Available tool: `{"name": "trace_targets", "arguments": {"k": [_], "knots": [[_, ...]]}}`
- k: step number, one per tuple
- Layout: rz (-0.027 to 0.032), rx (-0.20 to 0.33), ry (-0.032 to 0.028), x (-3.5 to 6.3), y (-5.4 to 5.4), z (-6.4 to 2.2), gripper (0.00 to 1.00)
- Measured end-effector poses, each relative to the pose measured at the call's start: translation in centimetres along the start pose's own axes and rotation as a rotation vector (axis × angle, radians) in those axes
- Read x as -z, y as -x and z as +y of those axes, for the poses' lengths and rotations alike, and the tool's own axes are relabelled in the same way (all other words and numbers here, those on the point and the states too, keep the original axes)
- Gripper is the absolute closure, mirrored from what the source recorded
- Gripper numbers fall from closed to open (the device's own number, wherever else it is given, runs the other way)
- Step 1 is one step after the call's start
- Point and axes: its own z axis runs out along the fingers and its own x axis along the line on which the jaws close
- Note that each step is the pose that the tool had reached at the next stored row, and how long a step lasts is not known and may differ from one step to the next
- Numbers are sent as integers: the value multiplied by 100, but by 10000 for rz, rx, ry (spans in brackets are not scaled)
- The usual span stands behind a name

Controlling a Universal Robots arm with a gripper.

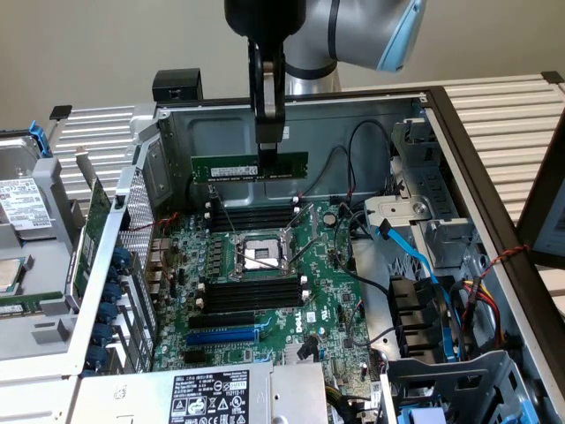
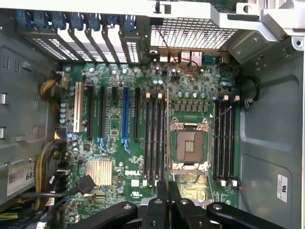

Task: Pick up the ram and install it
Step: 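Insert the ram into the slot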

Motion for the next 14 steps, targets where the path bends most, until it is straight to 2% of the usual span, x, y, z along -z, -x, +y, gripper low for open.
{"name": "trace_targets", "arguments": {"k": [2, 9, 14], "knots": [[-19, -1, -1, -34, -1, -1, 87], [-27, -8, 0, -161, -9, -5, 87], [-4, -73, -4, -227, -20, -8, 87]]}}
